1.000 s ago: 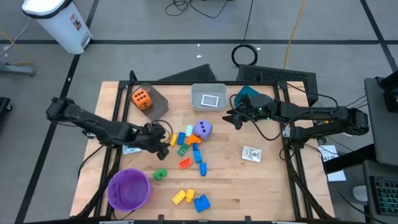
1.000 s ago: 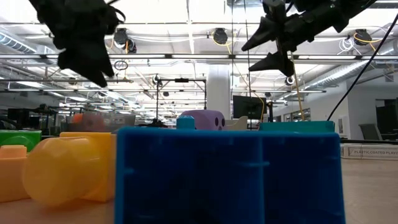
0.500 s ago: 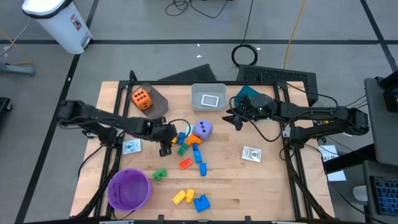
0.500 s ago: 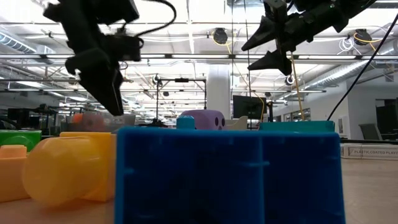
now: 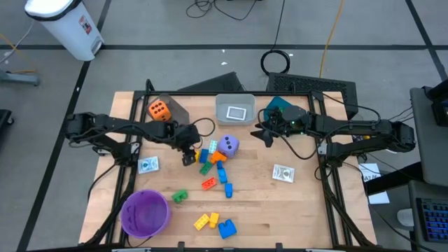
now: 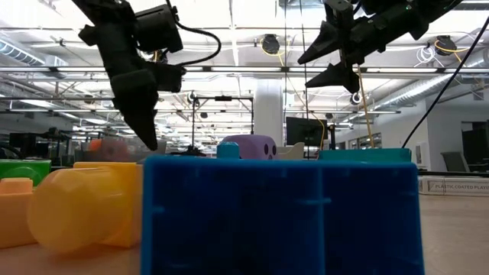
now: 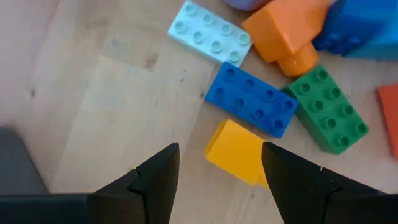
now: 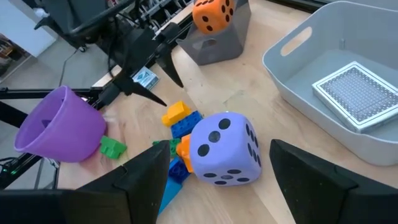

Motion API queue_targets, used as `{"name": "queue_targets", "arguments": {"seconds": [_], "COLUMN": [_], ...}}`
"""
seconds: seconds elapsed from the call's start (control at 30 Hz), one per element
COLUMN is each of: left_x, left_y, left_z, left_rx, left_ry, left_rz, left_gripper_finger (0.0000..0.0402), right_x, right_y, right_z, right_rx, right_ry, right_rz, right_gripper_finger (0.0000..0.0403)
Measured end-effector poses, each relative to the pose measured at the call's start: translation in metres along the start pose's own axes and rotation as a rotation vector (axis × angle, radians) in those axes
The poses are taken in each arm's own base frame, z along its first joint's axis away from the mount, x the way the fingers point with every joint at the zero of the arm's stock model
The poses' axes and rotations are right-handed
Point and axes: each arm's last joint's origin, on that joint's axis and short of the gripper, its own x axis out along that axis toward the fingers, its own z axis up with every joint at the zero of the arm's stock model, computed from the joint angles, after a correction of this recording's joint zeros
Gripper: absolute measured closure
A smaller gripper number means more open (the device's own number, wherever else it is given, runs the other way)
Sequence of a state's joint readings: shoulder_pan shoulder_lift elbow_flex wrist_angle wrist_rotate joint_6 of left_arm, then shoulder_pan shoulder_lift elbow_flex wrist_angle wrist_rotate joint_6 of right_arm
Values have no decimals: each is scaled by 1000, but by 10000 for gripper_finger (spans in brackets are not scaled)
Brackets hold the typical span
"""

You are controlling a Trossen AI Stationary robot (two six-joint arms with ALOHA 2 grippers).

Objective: Pick & Place Toys
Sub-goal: Put the yellow game piece into the blue bin

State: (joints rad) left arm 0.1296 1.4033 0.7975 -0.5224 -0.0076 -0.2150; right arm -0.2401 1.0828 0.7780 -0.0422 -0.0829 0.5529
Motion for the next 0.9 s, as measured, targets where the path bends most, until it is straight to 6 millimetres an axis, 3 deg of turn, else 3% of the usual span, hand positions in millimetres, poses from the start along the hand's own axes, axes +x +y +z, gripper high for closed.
{"name": "queue_targets", "arguments": {"seconds": [0.2,0.6,0.77,0.9], "left_x": [1,42,42,41], "left_y": [5,16,16,17], "left_z": [3,2,1,0], "left_rx": [3,-22,-22,-37], "left_ry": [-7,122,152,168], "left_rz": [-80,-194,-303,-311], "left_gripper_finger": [167,167,171,202], "right_x": [0,0,0,0], "right_y": [0,1,1,0], "right_z": [0,-1,-3,-5], "right_rx": [-21,-41,-39,-36], "right_ry": [0,29,60,78], "right_rz": [0,41,56,44], "right_gripper_finger": [135,135,135,135]}}
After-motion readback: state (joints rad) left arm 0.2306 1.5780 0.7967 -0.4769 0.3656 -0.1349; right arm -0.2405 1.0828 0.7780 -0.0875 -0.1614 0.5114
